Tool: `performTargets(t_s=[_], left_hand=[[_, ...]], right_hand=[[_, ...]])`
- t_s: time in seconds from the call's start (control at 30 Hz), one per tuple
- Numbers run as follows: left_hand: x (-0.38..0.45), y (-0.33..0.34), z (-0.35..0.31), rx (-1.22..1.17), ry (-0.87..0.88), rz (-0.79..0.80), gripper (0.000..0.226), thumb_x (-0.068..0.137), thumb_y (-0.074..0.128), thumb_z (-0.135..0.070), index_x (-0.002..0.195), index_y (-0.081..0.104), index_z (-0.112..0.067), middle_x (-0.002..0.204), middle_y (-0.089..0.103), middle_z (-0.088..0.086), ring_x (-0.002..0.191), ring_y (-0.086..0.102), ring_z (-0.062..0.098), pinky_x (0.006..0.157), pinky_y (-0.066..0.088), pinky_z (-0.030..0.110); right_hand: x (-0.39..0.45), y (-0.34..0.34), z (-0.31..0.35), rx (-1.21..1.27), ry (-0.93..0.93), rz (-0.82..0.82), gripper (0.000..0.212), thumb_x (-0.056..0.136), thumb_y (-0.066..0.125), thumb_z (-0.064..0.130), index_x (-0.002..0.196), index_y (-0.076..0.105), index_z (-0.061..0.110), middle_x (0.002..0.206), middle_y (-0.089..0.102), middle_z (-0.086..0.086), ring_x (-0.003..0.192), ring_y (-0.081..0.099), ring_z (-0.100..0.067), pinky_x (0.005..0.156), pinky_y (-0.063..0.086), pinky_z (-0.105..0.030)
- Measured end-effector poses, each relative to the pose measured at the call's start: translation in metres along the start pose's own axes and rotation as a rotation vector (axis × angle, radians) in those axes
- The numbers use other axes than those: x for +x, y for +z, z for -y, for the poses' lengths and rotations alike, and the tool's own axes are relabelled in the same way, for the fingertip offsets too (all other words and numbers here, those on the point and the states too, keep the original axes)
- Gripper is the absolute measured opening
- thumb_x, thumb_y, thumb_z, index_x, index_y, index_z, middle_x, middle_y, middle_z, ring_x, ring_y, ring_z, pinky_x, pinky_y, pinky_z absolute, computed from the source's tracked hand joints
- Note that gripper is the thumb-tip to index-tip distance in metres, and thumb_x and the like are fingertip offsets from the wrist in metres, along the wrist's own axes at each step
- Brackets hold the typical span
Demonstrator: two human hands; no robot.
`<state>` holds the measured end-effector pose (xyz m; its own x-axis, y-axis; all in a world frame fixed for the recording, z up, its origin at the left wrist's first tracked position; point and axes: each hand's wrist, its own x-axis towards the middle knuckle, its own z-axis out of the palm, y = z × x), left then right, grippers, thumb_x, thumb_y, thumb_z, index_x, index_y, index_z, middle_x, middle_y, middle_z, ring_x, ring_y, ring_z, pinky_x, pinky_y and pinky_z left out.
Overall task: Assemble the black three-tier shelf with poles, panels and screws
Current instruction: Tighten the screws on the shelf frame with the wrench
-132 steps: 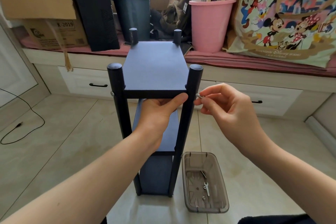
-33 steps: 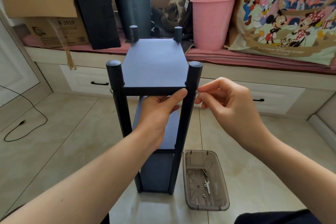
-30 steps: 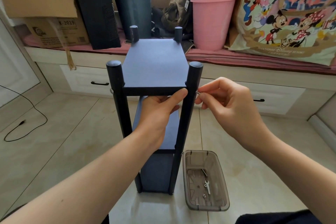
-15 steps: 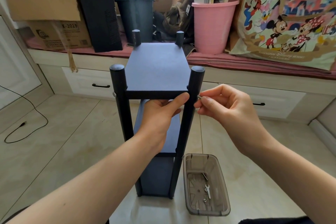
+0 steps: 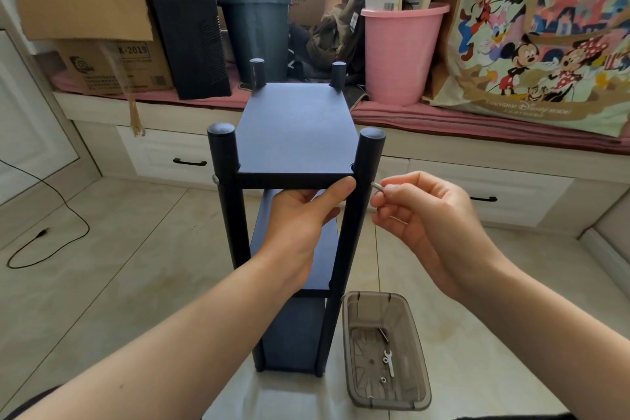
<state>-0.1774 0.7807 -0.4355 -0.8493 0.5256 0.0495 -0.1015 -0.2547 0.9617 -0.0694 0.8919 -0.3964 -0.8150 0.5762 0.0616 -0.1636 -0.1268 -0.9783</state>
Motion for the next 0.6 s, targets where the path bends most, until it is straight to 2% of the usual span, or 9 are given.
performTargets(t_s=[0.1, 0.2, 0.47, 0.6], left_hand=[[-0.0003, 0.0001, -0.0007, 0.003, 0.001, -0.003, 0.062, 0.063, 0.074, -0.041, 0.120, 0.071, -0.016, 0.114, 0.075, -0.001, 0.114, 0.067, 0.018, 0.100, 0.052, 0.034], [-0.0003, 0.0002, -0.0014, 0.010, 0.002, -0.009, 0.060, 0.062, 0.074, -0.041, 0.117, 0.071, -0.019, 0.113, 0.075, -0.002, 0.113, 0.068, 0.017, 0.097, 0.053, 0.032], [-0.0018, 0.0001, -0.0018, 0.005, -0.001, 0.007, 0.058, 0.062, 0.074, -0.043, 0.115, 0.072, -0.020, 0.113, 0.075, -0.002, 0.113, 0.068, 0.017, 0.096, 0.052, 0.032], [-0.0016, 0.0000, -0.0013, -0.004, 0.002, 0.012, 0.068, 0.058, 0.075, -0.047, 0.119, 0.071, -0.017, 0.115, 0.075, 0.000, 0.114, 0.067, 0.018, 0.099, 0.052, 0.034]], right_hand=[[-0.0016, 0.0000, -0.0006, -0.295, -0.202, -0.008, 0.006, 0.091, 0.061, -0.001, 0.088, 0.065, 0.002, 0.076, 0.073, -0.009, 0.073, 0.069, -0.025, 0.071, 0.060, -0.030], [-0.0028, 0.0002, -0.0007, -0.435, -0.335, -0.001, 0.010, 0.091, 0.064, 0.002, 0.088, 0.065, 0.010, 0.075, 0.073, -0.004, 0.070, 0.070, -0.020, 0.071, 0.059, -0.029], [-0.0037, -0.0005, -0.0032, -0.609, -0.463, 0.030, 0.013, 0.093, 0.063, 0.001, 0.091, 0.060, 0.014, 0.075, 0.071, 0.002, 0.073, 0.068, -0.017, 0.074, 0.057, -0.036], [-0.0043, -0.0013, -0.0045, -0.749, -0.582, 0.035, 0.010, 0.093, 0.062, 0.000, 0.095, 0.061, 0.010, 0.081, 0.070, 0.008, 0.078, 0.068, -0.009, 0.075, 0.056, -0.030]])
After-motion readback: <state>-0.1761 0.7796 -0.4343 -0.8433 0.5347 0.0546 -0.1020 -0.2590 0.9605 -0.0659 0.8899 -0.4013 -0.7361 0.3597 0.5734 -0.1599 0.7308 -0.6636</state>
